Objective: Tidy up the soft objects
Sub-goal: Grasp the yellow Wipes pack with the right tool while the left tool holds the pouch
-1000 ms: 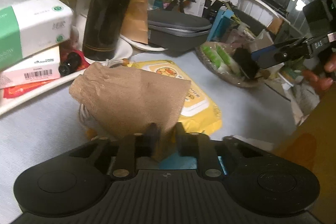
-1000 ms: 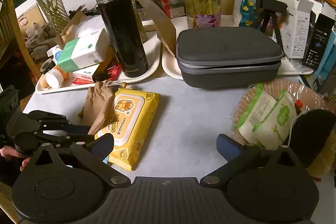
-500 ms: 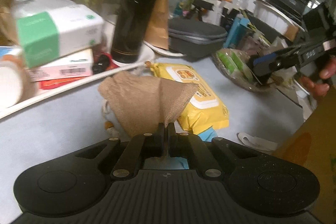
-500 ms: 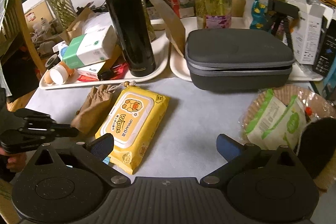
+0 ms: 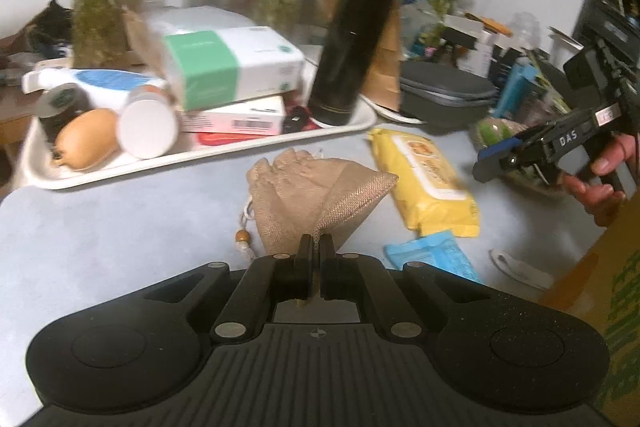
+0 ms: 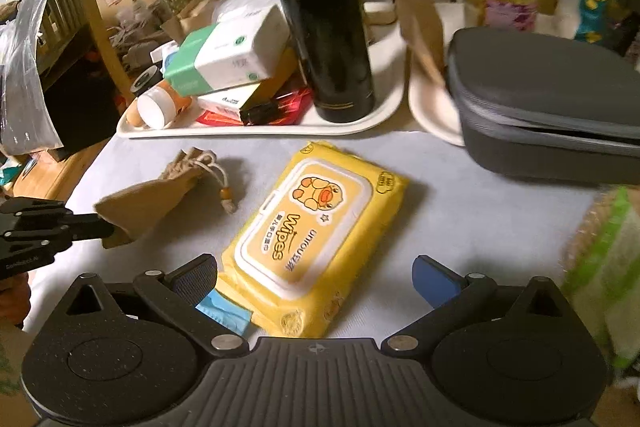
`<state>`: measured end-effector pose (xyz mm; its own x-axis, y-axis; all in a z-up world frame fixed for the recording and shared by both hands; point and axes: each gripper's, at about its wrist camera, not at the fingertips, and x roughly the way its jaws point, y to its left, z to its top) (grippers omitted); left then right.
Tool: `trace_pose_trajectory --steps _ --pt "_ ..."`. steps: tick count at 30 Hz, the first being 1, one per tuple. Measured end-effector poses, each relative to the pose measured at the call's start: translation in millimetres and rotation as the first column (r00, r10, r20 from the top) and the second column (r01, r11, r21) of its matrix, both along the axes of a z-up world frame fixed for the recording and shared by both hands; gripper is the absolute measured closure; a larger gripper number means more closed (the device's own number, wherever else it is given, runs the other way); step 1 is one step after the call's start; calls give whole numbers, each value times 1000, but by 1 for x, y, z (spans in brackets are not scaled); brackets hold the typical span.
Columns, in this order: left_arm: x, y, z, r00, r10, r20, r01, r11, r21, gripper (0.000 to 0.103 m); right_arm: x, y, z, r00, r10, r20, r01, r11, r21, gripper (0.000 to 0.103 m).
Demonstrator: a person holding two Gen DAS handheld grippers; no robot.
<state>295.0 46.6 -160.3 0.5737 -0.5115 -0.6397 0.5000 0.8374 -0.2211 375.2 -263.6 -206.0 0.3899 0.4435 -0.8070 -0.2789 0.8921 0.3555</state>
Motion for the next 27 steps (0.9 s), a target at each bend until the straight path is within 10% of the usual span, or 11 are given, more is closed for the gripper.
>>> trace_pose_trajectory --steps 8,27 --pt "3 1 -3 1000 -5 -12 5 1000 -7 100 22 26 -24 997 67 -31 -67 998 2 0" --pt "5 5 -4 1000 13 -25 -13 1000 -17 100 37 57 -28 999 40 35 -24 931 -365 9"
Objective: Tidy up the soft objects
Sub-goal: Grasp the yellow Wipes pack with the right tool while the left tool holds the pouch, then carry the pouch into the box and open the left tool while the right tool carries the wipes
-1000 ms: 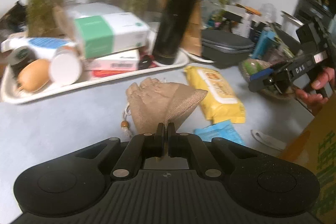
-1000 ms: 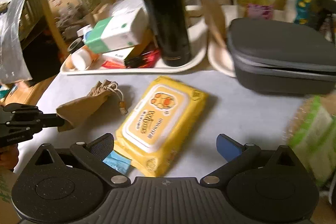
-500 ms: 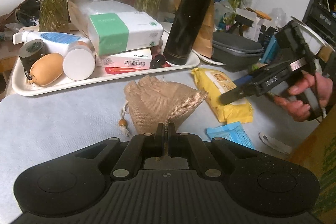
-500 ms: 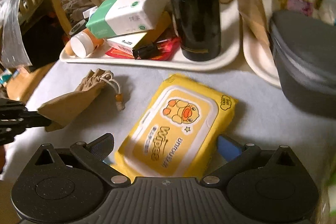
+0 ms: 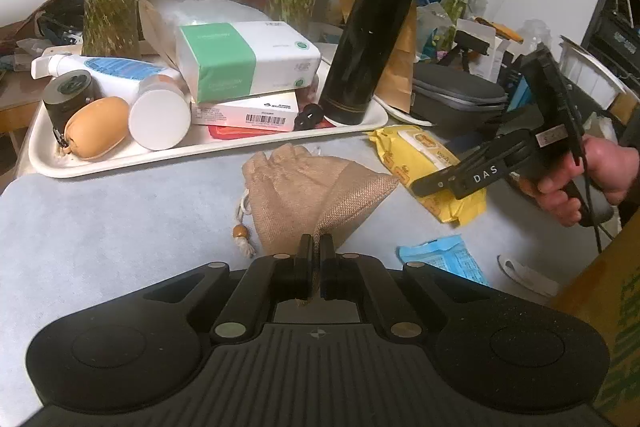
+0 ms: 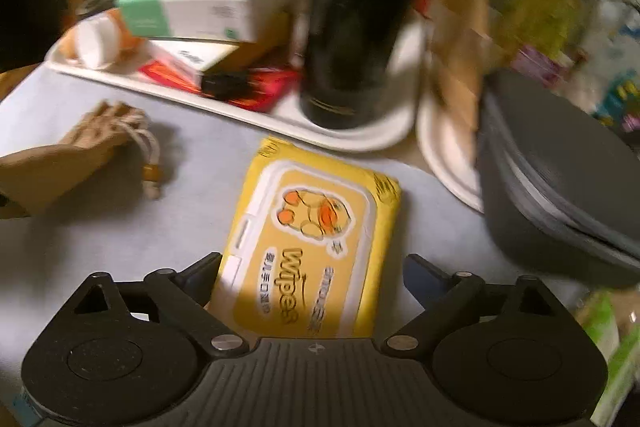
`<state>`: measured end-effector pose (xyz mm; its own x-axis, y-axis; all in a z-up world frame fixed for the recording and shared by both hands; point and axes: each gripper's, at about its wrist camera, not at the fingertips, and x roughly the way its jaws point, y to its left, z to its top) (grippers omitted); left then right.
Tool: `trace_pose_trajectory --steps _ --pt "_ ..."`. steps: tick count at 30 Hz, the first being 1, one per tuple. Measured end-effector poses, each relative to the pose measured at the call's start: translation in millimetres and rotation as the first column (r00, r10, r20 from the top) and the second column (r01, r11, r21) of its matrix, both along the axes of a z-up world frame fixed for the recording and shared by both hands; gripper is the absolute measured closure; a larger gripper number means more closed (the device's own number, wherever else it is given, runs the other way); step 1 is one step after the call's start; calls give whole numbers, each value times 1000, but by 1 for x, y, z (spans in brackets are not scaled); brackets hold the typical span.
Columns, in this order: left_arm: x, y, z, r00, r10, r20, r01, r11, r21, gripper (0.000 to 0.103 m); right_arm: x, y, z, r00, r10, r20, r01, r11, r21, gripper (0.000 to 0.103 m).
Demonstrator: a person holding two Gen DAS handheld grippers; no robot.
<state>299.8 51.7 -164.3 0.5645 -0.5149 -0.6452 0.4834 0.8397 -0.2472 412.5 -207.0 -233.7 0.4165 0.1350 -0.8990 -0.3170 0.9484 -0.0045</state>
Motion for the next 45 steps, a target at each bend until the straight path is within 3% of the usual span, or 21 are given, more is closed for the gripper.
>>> trace_pose_trajectory --steps 5,9,12,17,21,32,45 --pt "0 -2 -2 1000 -1 -5 1 1000 5 100 4 -9 -5 996 -65 -60 69 995 66 14" --pt "1 -2 -7 1000 -6 -30 6 1000 1 100 1 -4 -1 997 -58 -59 62 995 74 29" --pt "0 -3 -6 999 -7 -32 8 1000 11 100 -2 -5 3 998 -45 -53 49 996 71 34" --pt "-1 1 1 999 13 -30 -13 1000 -13 100 -6 -20 12 995 -71 -65 77 993 95 36" --pt "-5 5 11 999 48 -18 -49 999 -18 100 -13 -34 31 996 -83 -28 85 991 100 36" --pt "-30 8 72 994 65 93 -67 998 10 100 -55 -50 93 996 -76 51 67 985 157 36" --pt "-95 -13 155 972 -5 235 -20 994 103 100 -114 -50 177 991 -32 133 9 985 172 36"
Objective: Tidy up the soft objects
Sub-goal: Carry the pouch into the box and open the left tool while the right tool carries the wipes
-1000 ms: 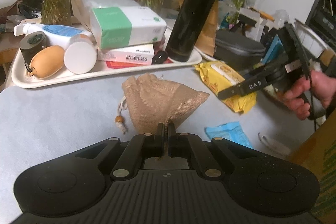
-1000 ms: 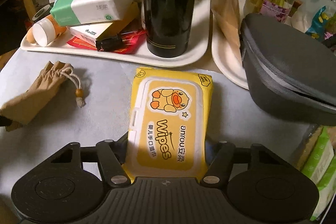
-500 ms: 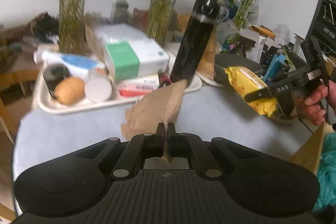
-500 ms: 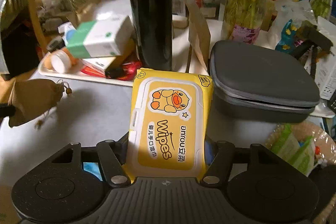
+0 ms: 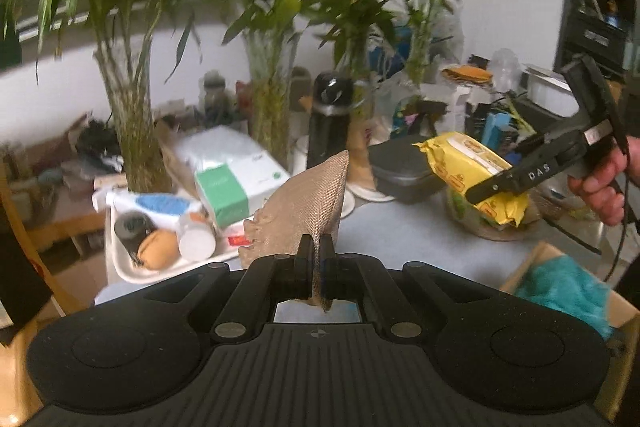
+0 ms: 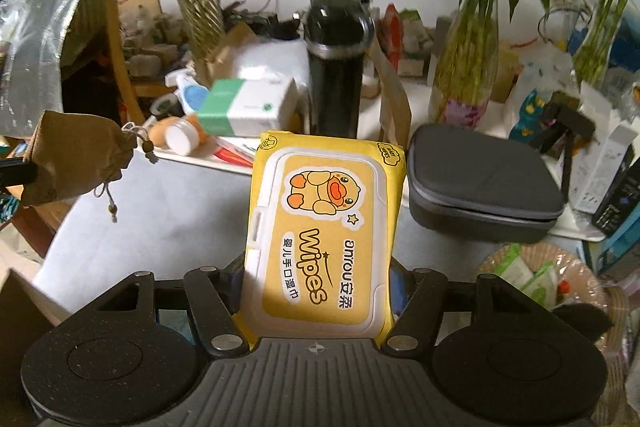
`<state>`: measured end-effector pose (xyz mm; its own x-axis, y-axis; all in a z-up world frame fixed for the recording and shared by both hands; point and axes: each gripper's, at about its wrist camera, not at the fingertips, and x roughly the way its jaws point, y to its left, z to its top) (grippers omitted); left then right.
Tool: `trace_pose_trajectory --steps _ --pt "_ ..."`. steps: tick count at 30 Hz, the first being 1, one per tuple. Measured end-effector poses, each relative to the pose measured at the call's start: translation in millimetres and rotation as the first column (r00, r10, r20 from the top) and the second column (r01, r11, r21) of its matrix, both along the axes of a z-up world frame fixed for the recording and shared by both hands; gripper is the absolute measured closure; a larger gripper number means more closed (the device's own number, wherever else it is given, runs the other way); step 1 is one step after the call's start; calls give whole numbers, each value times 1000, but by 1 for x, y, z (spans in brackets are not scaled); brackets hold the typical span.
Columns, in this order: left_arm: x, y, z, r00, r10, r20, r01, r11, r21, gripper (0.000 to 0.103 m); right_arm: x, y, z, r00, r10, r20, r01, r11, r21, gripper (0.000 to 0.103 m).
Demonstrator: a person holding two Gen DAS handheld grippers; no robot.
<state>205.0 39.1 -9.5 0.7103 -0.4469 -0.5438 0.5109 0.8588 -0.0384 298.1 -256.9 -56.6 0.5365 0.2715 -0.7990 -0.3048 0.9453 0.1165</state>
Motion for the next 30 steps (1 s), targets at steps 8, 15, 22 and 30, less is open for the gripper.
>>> trace_pose_trajectory --steps 8,15,22,30 --pt "-55 -13 41 993 -84 79 80 995 51 100 -43 -2 50 998 20 51 -22 999 27 36" --pt "-105 -28 42 982 -173 77 161 978 135 100 -81 -2 78 996 37 85 -41 998 47 36" --pt "-127 -37 1 976 -212 -48 218 958 187 100 -109 -1 87 995 44 92 -50 997 63 36" --pt "-141 -39 -16 965 -213 -153 244 944 222 100 -135 -2 92 995 49 87 -56 996 72 36"
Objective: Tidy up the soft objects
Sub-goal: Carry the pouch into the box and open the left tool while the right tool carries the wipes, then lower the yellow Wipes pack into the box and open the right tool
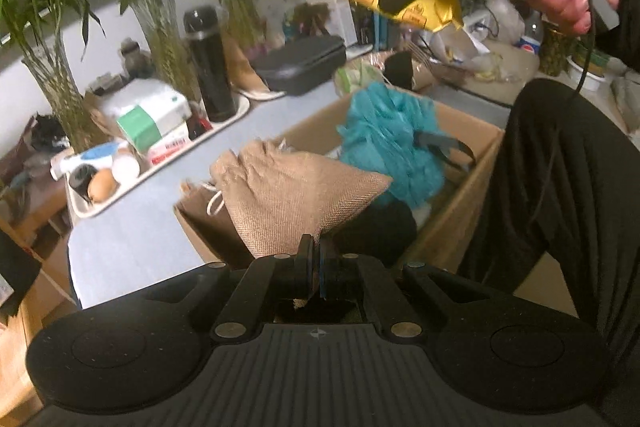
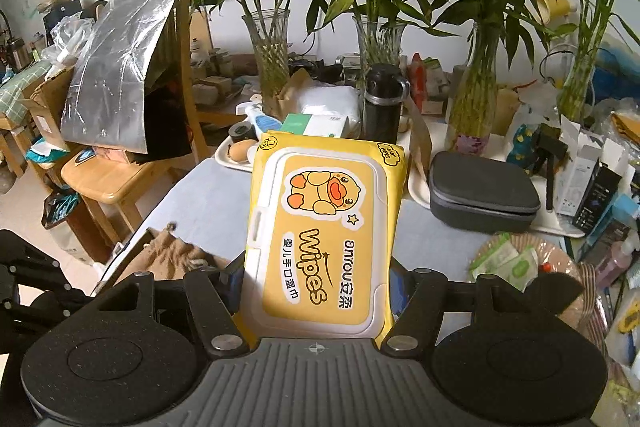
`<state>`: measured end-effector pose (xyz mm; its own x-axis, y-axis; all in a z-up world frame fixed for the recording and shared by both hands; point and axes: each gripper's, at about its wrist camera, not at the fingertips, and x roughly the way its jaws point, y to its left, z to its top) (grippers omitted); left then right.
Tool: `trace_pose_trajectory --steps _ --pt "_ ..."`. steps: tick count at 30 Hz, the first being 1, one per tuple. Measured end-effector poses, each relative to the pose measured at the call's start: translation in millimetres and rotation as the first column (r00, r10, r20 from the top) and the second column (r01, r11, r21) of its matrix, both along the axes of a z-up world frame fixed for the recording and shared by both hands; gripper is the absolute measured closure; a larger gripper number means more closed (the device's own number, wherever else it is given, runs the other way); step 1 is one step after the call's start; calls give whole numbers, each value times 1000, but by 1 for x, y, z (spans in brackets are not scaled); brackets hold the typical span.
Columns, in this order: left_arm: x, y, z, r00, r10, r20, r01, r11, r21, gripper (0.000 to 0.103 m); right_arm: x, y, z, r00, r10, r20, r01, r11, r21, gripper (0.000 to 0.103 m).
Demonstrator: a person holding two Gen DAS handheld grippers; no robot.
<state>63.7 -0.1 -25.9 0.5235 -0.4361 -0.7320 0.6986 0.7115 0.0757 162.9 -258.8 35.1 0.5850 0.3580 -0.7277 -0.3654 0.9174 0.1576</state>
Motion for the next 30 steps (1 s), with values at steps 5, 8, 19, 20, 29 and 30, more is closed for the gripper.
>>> trace_pose_trajectory --steps 5,8,19,20,29,30 --pt "-9 1 -2 999 15 -28 -15 1000 19 93 -13 3 0 1000 13 -7 -13 1000 5 36" --pt "-16 8 2 998 55 -36 -56 998 -26 55 -21 5 1 1000 23 -12 -23 1000 13 36" --pt "-55 24 13 986 168 -13 -168 970 -178 32 -37 26 -3 996 79 -44 -78 997 30 36" --pt "-57 26 14 983 183 -14 -182 964 -192 32 -37 29 -3 995 84 -49 -83 996 33 36" --pt "-70 42 17 963 268 -8 -262 932 -251 32 -36 57 -7 986 151 -76 -148 988 39 36" --pt "-71 43 17 962 272 -7 -265 930 -255 32 -36 61 -7 983 167 -71 -165 986 32 36"
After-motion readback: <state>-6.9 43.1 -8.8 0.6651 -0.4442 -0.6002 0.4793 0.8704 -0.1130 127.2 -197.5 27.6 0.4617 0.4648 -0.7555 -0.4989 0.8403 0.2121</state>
